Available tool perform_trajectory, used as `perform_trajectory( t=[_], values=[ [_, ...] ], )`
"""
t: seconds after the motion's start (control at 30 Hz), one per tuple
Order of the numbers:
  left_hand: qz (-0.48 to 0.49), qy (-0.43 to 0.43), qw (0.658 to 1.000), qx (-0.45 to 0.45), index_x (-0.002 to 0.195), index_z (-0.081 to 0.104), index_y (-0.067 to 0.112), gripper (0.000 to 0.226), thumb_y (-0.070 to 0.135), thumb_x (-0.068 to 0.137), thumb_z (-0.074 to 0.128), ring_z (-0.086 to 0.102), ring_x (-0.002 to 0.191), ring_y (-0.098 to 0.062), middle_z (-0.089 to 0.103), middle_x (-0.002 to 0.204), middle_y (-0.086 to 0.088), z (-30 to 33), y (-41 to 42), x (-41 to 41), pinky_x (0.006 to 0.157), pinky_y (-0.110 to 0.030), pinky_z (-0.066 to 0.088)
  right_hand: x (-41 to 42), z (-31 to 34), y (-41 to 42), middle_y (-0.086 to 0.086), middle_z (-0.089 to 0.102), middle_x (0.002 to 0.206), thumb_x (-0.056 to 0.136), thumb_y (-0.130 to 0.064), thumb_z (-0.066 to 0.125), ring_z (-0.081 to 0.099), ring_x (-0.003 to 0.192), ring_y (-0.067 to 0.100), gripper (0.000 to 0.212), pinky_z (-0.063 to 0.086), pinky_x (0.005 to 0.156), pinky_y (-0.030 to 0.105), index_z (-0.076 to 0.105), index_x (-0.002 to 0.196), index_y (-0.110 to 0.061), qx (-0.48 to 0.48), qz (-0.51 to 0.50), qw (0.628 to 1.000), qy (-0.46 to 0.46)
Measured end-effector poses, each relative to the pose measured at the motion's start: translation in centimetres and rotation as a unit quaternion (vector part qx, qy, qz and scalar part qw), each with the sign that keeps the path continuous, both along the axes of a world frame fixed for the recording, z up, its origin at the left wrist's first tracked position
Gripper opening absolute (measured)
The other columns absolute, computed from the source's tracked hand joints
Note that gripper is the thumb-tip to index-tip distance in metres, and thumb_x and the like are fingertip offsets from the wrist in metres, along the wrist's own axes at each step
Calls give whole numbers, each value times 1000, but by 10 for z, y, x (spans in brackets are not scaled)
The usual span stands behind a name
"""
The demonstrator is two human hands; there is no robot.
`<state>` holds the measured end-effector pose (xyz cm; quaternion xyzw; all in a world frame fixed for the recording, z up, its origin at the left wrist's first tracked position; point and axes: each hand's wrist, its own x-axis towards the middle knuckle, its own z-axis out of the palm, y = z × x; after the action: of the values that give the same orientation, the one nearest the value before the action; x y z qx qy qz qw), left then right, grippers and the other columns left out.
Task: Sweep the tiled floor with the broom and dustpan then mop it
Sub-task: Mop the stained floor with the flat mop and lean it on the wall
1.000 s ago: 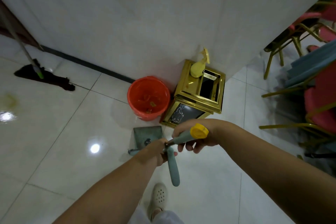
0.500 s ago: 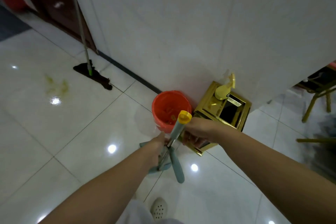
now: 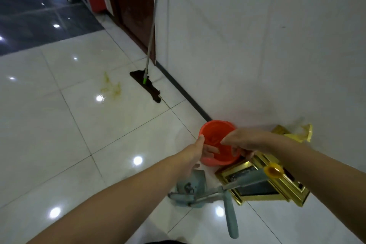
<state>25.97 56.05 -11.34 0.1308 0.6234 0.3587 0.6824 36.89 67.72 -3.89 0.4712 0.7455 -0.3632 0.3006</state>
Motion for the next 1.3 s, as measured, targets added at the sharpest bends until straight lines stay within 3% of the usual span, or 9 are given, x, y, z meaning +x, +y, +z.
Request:
perform_trajectory(
  t=[0.07, 0.13, 0.33, 0.4, 0.5, 0.63, 0.8, 1.1, 1.3],
  values=[
    [13, 1, 1000, 17, 98, 71, 20, 70, 53, 99, 9, 49, 119, -17, 66, 119, -5, 1, 3, -40, 109, -43, 30, -33, 11, 6, 0, 66, 83, 99, -39, 43, 63, 73, 16, 31, 53, 58, 22, 59, 109, -14, -3, 10, 1000, 9],
    [44, 3, 999, 26, 103, 69, 17, 66, 53, 99, 14, 56, 109, -17, 69, 110, -6, 4, 9, -86, 105, -43, 37, -75, 20, 11, 4, 67, 89, 99, -35, 45, 62, 73, 18, 33, 53, 59, 23, 57, 119, -12, 0, 16, 1000, 21],
    [161, 15, 986, 35, 104, 66, 12, 41, 35, 101, 33, 65, 90, -18, 70, 100, -7, 12, 18, -248, 77, -30, 54, -230, 17, 25, 4, 66, 80, 97, -33, 48, 53, 56, 14, 20, 47, 46, 20, 60, 92, -18, -14, -10, 997, 80],
    [206, 13, 978, 40, 102, 66, 10, 35, 29, 101, 37, 64, 85, -17, 69, 96, -6, 14, 17, -304, 71, -28, 52, -280, 8, 30, 3, 66, 81, 96, -34, 48, 52, 56, 13, 20, 47, 44, 20, 60, 98, -18, -21, -29, 993, 114],
    [274, 20, 960, 46, 90, 64, 11, 27, 21, 98, 41, 62, 78, -17, 66, 89, -6, 13, 16, -378, 68, -27, 50, -340, -6, 35, 3, 65, 84, 96, -30, 49, 52, 58, 11, 25, 48, 44, 18, 59, 116, -19, -37, -96, 979, 177],
    [338, 27, 940, 33, 81, 61, 10, 21, 15, 95, 45, 59, 71, -17, 64, 82, -6, 5, 15, -445, 63, -25, 48, -389, -21, 45, 5, 62, 77, 94, -20, 51, 48, 54, 12, 24, 48, 45, 21, 64, 114, -12, -53, -220, 945, 235],
    [368, 28, 929, 6, 79, 59, 10, 20, 10, 94, 46, 58, 67, -16, 62, 78, -6, -3, 32, -492, 61, -25, 47, -432, -31, 78, 7, 61, 81, 96, -10, 47, 46, 55, 11, 25, 48, 45, 20, 59, 117, -16, -49, -315, 907, 273],
    [398, 65, 915, 0, 93, 60, 5, 14, 10, 94, 47, 58, 66, -16, 63, 78, -6, 1, 112, -574, 57, -24, 47, -537, -55, 178, 6, 60, 79, 96, -9, 48, 46, 57, 11, 20, 48, 49, 21, 64, 109, -10, -78, -360, 884, 288],
    [437, 93, 895, -9, 106, 63, 4, 21, 15, 94, 48, 61, 75, -17, 66, 90, -9, 3, 218, -648, 61, -25, 51, -626, -64, 292, 6, 58, 73, 96, -11, 50, 44, 52, 11, 18, 45, 40, 19, 64, 107, -7, -102, -354, 880, 301]
  ],
)
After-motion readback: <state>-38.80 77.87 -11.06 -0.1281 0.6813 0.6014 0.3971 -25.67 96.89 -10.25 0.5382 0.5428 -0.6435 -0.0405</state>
